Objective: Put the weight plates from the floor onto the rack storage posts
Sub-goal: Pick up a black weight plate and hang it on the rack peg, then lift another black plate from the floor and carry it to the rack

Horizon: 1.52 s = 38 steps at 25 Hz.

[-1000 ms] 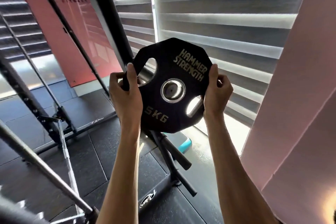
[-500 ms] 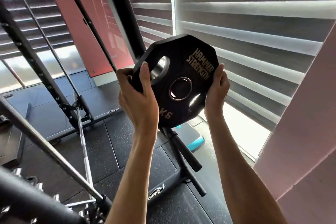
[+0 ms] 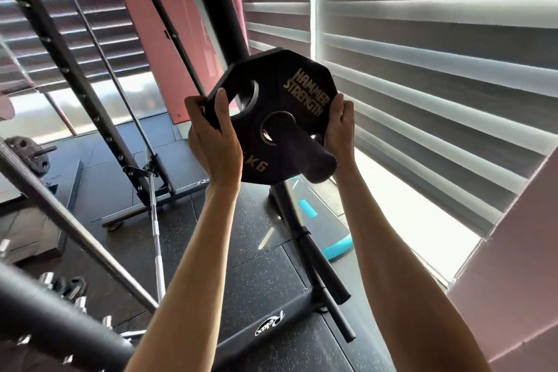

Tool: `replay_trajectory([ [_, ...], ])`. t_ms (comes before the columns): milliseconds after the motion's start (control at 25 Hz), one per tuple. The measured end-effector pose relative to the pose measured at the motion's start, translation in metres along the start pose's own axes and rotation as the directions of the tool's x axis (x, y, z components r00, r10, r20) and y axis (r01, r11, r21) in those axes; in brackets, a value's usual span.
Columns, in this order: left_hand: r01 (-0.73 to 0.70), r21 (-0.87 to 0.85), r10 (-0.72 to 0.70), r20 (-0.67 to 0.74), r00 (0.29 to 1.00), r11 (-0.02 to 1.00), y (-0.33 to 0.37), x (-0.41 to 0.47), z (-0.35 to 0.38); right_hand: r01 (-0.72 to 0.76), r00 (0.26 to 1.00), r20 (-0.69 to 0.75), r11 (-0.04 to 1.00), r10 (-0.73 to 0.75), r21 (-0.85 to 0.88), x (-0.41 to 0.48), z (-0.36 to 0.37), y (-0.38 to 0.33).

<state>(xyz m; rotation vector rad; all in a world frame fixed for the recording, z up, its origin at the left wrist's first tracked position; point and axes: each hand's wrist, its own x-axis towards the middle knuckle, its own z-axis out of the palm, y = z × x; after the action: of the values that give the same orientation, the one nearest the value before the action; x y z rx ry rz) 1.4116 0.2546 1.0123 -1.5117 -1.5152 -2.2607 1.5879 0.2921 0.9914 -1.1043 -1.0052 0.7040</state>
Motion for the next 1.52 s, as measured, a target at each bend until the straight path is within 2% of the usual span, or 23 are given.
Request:
replay_trajectory([
  [240, 0.049, -0.004, -0.049, 0.04, 0.998, 0.999, -0.019, 0.017, 0.009, -0.044, 0.995, 0.082, 0.994, 0.052, -0.103, 0.017, 0.013, -0.008],
  [360, 0.081, -0.015, -0.079, 0.104, 0.991, 0.997, -0.019, 0.02, 0.006, -0.076, 0.991, 0.103, 0.99, 0.088, -0.117, 0.016, 0.006, -0.022],
  [480, 0.079, -0.036, -0.071, 0.171, 0.983, 0.996, -0.015, 0.028, -0.003, -0.033, 0.993, 0.104, 0.981, 0.053, -0.189, 0.014, -0.001, -0.047],
  [600, -0.018, 0.01, 0.016, 0.155, 0.988, 1.0, -0.007, 0.04, -0.015, 0.119, 0.987, 0.137, 0.939, -0.078, -0.323, -0.001, -0.005, -0.09],
  [720, -0.025, 0.115, 0.0, 0.213, 0.977, 0.993, 0.005, 0.058, -0.036, 0.335, 0.94, 0.21, 0.845, -0.268, -0.418, -0.034, 0.012, -0.13],
  [880, 0.055, 0.242, -0.136, 0.335, 0.932, 0.969, -0.007, 0.086, -0.1, 0.538, 0.829, 0.351, 0.79, -0.435, -0.293, -0.097, 0.09, -0.136],
  [920, 0.085, 0.271, -0.178, 0.341, 0.923, 0.959, -0.017, 0.091, -0.126, 0.557, 0.804, 0.397, 0.795, -0.443, -0.241, -0.118, 0.115, -0.131],
  [1000, 0.159, 0.352, -0.27, 0.294, 0.917, 0.922, -0.043, 0.097, -0.191, 0.534, 0.76, 0.533, 0.824, -0.371, -0.187, -0.166, 0.166, -0.12],
  [1080, 0.25, 0.475, -0.385, 0.213, 0.898, 0.844, -0.088, 0.097, -0.278, 0.473, 0.697, 0.677, 0.862, -0.238, -0.183, -0.227, 0.226, -0.101],
  [1200, 0.425, 0.58, -0.561, 0.067, 0.825, 0.695, -0.145, 0.074, -0.417, 0.401, 0.562, 0.826, 0.888, -0.045, -0.224, -0.331, 0.313, -0.063],
  [1280, 0.482, 0.667, -0.645, -0.003, 0.764, 0.568, -0.171, 0.043, -0.514, 0.391, 0.434, 0.899, 0.888, 0.055, -0.243, -0.418, 0.362, -0.037],
  [1360, 0.576, 0.692, -0.71, -0.129, 0.692, 0.435, -0.185, 0.003, -0.598, 0.413, 0.275, 0.947, 0.868, 0.169, -0.275, -0.504, 0.4, -0.012],
  [1440, 0.689, 0.661, -0.765, -0.267, 0.585, 0.296, -0.2, -0.044, -0.679, 0.473, 0.104, 0.964, 0.84, 0.244, -0.264, -0.588, 0.427, 0.015],
  [1520, 0.725, 0.669, -0.805, -0.335, 0.489, 0.162, -0.205, -0.087, -0.736, 0.51, -0.032, 0.949, 0.821, 0.315, -0.256, -0.653, 0.439, 0.039],
])
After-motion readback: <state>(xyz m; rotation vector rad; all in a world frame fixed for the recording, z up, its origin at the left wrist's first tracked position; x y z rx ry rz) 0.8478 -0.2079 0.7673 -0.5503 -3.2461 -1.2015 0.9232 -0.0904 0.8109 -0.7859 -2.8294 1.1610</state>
